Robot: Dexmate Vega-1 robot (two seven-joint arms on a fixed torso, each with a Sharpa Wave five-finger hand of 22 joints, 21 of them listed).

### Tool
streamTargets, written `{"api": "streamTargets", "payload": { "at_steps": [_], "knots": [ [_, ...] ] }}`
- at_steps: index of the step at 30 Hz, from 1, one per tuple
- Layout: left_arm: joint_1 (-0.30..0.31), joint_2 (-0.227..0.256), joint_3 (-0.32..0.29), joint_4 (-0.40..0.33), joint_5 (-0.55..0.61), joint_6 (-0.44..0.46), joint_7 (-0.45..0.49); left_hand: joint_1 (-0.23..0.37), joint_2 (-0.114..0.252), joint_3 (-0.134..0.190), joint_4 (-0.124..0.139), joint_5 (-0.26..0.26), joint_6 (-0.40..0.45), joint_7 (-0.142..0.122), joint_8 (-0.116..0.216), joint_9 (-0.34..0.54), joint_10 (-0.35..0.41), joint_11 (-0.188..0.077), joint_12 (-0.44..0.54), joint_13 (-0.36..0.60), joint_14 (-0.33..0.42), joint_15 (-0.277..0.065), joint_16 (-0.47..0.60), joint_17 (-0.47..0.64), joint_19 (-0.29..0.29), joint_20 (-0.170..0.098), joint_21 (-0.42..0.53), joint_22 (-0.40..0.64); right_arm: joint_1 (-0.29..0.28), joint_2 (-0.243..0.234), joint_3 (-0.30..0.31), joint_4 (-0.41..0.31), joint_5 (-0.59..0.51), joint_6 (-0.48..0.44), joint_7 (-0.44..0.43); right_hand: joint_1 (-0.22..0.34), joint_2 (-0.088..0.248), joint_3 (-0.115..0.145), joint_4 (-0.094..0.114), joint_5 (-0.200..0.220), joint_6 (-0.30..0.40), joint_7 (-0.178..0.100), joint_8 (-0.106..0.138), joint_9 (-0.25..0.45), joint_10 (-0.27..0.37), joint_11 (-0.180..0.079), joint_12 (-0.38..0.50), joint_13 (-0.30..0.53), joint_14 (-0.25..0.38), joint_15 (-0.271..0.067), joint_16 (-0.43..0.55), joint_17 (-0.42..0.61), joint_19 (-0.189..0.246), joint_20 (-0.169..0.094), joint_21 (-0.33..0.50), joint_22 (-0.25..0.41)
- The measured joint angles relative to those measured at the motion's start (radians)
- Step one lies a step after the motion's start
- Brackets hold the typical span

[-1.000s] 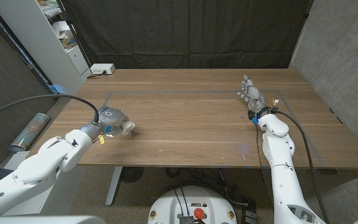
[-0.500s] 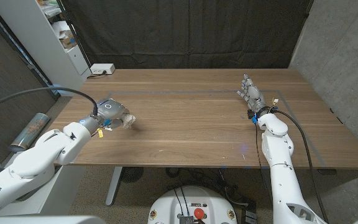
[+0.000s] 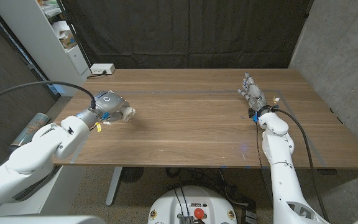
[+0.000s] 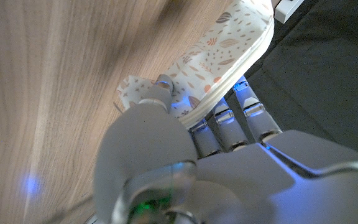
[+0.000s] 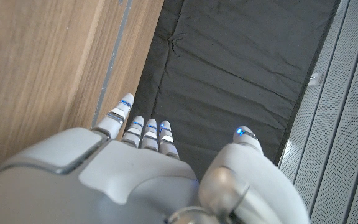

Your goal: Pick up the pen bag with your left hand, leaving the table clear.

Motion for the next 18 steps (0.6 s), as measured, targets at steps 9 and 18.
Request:
{"api": "streamTargets", "payload": {
  "at_steps": [9, 18],
  "knots": [
    [-0.015, -0.026, -0.024, -0.008, 0.013, -0.026, -0.001, 0.000, 0.000, 0.000, 0.000, 0.000, 0.000, 0.000, 0.000, 0.001, 0.000, 0.000, -0.008, 0.000, 0.000, 0.000, 0.000, 0.000, 0.000, 0.000, 0.000, 0.000, 0.006, -0.001, 0.002, 0.004, 0.003, 0.002, -0.001, 0.000, 0.000, -0.004, -0.004, 0.000, 0.000, 0.000, 0.000, 0.000, 0.000, 0.000, 0.000, 0.000, 0.000, 0.000, 0.000, 0.000, 0.000, 0.000, 0.000, 0.000],
    [-0.021, -0.052, -0.055, -0.027, 0.033, -0.049, -0.003, 0.000, 0.000, -0.004, 0.004, 0.000, 0.000, 0.000, 0.000, 0.001, 0.000, 0.000, -0.008, 0.000, 0.000, 0.000, -0.008, 0.000, 0.000, 0.000, 0.000, 0.000, 0.008, -0.001, 0.003, 0.004, 0.005, 0.002, 0.000, 0.000, 0.000, -0.004, -0.004, 0.000, 0.000, 0.000, 0.000, 0.000, 0.000, 0.000, 0.000, 0.000, 0.000, 0.000, 0.000, 0.000, 0.000, 0.000, 0.000, 0.000]
  ]
}}
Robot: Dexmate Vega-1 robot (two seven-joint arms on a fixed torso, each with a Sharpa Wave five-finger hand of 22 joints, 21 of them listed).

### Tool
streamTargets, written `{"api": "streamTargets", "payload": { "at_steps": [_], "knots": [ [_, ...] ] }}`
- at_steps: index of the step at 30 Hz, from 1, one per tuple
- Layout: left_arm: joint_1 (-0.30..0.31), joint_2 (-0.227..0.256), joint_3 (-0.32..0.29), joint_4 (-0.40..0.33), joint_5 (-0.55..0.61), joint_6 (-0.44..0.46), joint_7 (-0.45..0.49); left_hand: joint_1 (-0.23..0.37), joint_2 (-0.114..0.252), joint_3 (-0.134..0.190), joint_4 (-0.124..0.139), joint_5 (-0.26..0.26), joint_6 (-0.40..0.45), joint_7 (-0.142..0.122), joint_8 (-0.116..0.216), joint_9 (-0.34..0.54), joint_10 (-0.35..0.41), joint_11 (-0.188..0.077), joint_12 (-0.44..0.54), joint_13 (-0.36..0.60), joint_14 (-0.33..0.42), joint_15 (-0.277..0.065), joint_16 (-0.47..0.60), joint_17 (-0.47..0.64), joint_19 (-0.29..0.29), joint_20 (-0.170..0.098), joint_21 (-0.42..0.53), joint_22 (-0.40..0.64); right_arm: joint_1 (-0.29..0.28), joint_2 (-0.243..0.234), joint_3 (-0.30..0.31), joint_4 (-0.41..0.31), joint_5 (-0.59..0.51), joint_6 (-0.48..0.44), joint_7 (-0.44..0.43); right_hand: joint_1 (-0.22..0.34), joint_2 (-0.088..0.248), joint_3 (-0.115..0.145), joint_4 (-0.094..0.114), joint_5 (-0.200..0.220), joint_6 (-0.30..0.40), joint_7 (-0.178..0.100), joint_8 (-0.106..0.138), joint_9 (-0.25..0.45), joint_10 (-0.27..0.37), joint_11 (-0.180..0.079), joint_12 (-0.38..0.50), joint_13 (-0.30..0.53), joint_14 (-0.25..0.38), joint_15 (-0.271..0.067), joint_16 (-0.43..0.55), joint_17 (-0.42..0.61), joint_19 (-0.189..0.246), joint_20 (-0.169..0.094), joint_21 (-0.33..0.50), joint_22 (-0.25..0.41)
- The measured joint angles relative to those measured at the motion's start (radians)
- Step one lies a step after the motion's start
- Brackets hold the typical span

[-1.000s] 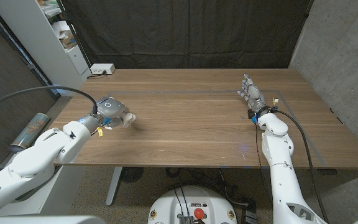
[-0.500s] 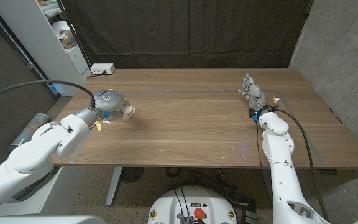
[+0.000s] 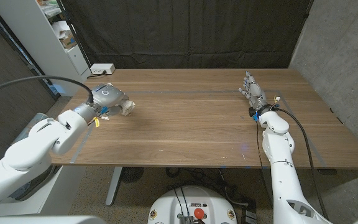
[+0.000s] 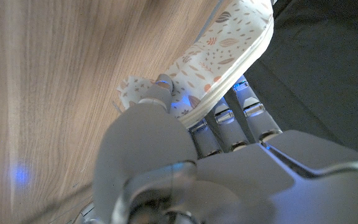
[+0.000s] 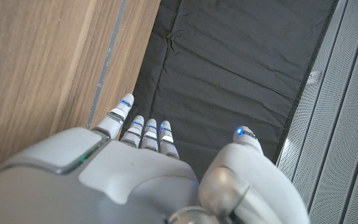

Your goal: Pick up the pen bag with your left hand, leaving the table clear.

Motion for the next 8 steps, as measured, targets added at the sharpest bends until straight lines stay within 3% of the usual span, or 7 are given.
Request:
{"api": "streamTargets", "payload": {
  "at_steps": [8],
  "knots": [
    [-0.010, -0.017, -0.012, -0.009, 0.010, -0.019, -0.002, 0.000, 0.000, 0.000, 0.000, 0.000, 0.000, 0.000, 0.000, 0.000, 0.000, 0.000, 0.000, 0.004, 0.000, 0.000, 0.000, 0.000, -0.006, 0.004, 0.000, 0.000, -0.001, 0.001, 0.001, -0.001, 0.002, 0.000, 0.001, 0.000, 0.000, 0.000, 0.000, 0.000, 0.000, 0.000, 0.000, 0.000, 0.000, 0.000, 0.000, 0.000, 0.000, 0.000, 0.000, 0.000, 0.000, 0.000, 0.000, 0.000]
  ]
}}
